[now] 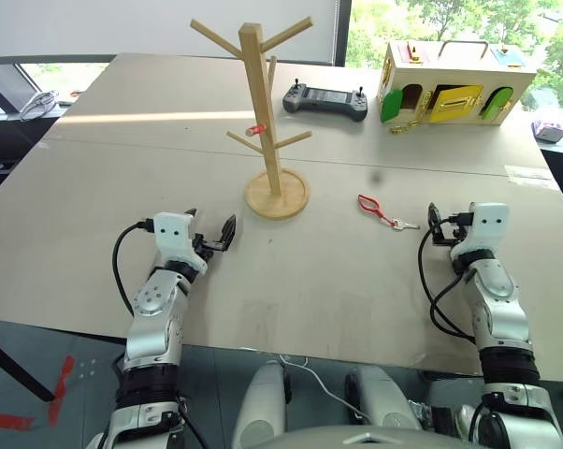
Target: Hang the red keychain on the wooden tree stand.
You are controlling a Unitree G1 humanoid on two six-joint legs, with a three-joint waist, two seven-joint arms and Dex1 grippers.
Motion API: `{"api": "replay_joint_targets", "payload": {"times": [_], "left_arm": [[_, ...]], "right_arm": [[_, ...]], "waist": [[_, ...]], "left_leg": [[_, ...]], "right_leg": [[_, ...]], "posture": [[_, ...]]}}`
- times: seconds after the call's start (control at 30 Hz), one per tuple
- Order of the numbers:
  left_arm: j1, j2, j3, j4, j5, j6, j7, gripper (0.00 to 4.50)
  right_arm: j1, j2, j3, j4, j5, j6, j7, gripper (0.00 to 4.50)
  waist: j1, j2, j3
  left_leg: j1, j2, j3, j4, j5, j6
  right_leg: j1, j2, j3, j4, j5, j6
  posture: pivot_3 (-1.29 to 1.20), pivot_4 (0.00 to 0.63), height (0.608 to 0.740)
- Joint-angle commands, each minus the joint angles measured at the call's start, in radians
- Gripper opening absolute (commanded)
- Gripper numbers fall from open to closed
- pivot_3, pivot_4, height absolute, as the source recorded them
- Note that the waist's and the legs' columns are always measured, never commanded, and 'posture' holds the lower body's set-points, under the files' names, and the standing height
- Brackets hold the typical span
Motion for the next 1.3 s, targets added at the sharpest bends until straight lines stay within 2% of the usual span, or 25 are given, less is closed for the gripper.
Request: {"api": "replay_joint_targets", "payload": {"times": [0.03, 0.5, 0.67, 0.8, 0.9, 1.03, 1.17, 1.3], "left_arm": [[-0.009, 0.003, -0.003, -0.027, -0.013, -0.026, -0.02, 4.5], [0.001, -0.002, -0.005, -0.029, -0.012, -0.038, -0.057, 4.5], [0.019, -0.016, -0.02, -0.069, -0.064, -0.005, -0.116, 4.5], [0.085, -0.007, -0.067, -0.164, -0.128, -0.019, -0.241, 4.5], [0.166, 0.018, -0.134, -0.25, -0.172, -0.018, -0.376, 4.5], [0.228, 0.065, -0.203, -0.272, -0.108, -0.133, -0.481, 4.5], [0.232, 0.073, -0.226, -0.26, -0.12, -0.177, -0.535, 4.5], [0.231, 0.073, -0.245, -0.236, -0.1, -0.232, -0.556, 4.5]], "right_arm": [[-0.016, -0.017, -0.019, -0.02, 0.012, -0.025, 0.007, 4.44], [-0.004, -0.024, -0.023, -0.026, 0.017, -0.022, 0.012, 4.44], [-0.004, -0.033, -0.02, -0.035, 0.035, -0.005, 0.046, 4.44], [-0.008, -0.093, -0.004, -0.104, 0.132, 0.079, 0.209, 4.44], [0.004, -0.185, 0.055, -0.196, 0.205, 0.175, 0.4, 4.44], [-0.018, -0.272, 0.111, -0.284, 0.284, 0.338, 0.53, 4.44], [-0.081, -0.302, 0.188, -0.345, 0.286, 0.505, 0.53, 4.44], [-0.149, -0.259, 0.232, -0.345, 0.255, 0.576, 0.463, 4.44]], "waist": [[0.0, 0.0, 0.0], [0.0, 0.0, 0.0], [0.0, 0.0, 0.0], [-0.001, 0.0, 0.0], [-0.002, 0.001, 0.0], [-0.002, 0.001, 0.0], [-0.002, 0.001, 0.0], [-0.001, 0.001, 0.0]], "left_leg": [[0.0, 0.0, 0.0, 0.0, 0.0, 0.0], [0.0, 0.0, 0.0, 0.0, 0.0, 0.0], [0.0, 0.0, 0.0, 0.0, 0.0, 0.0], [0.0, 0.0, 0.0, 0.0, 0.0, 0.0], [0.0, 0.0, 0.0, 0.0, 0.0, 0.0], [0.001, 0.0, 0.0, 0.0, 0.0, 0.0], [0.003, 0.0, 0.0, 0.0, 0.0, 0.0], [0.004, 0.0, 0.0, 0.0, 0.0, 0.0]], "right_leg": [[0.0, 0.0, 0.0, 0.0, 0.0, 0.0], [0.0, 0.0, 0.0, 0.0, 0.0, 0.0], [0.0, 0.0, 0.0, 0.0, 0.0, 0.0], [0.0, 0.0, 0.0, 0.0, 0.0, 0.0], [0.0, 0.0, 0.0, 0.0, 0.0, 0.0], [0.001, 0.0, 0.0, 0.0, 0.0, 0.0], [0.004, 0.0, 0.0, -0.001, 0.0, 0.0], [0.004, 0.001, 0.0, -0.001, 0.0, 0.0]], "posture": [[0.0, 0.15, 0.74], [0.0, 0.15, 0.74], [0.0, 0.15, 0.74], [0.0, 0.15, 0.74], [0.0, 0.15, 0.74], [0.0, 0.15, 0.74], [0.0, 0.15, 0.74], [0.0, 0.15, 0.74]]}}
